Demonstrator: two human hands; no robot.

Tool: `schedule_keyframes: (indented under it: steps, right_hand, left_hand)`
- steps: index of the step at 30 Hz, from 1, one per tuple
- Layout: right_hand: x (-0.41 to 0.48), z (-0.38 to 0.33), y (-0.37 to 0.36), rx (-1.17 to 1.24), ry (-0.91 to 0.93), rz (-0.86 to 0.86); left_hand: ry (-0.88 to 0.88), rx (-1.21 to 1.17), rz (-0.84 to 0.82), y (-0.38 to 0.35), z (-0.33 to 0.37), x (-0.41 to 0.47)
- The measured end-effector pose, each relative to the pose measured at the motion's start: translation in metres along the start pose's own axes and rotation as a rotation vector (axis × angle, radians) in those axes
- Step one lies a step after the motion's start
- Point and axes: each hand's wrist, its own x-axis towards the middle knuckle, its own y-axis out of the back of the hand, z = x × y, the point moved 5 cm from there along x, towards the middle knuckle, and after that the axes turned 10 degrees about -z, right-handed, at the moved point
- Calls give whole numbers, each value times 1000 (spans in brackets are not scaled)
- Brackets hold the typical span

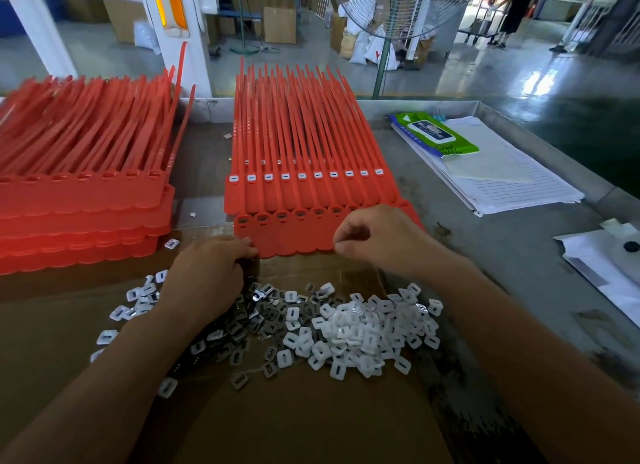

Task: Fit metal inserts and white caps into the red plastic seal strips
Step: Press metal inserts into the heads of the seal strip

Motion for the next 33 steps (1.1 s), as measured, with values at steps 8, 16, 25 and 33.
schedule_keyframes:
  steps: [8, 16, 25, 33]
  right_hand:
    - [-3, -22, -31, -110, 65, -202]
    - [-6, -22, -35, -207, 64, -191]
    - [-13, -20, -28, 56, 67, -104]
    - [-14, -14, -23, 93, 54, -69]
  left_hand:
    - [-5, 12, -2, 1, 3, -1]
    - [-1, 30, -21, 2, 4, -1]
    - [5, 39, -31, 1, 3, 0]
    - [2, 31, -24, 1, 2, 0]
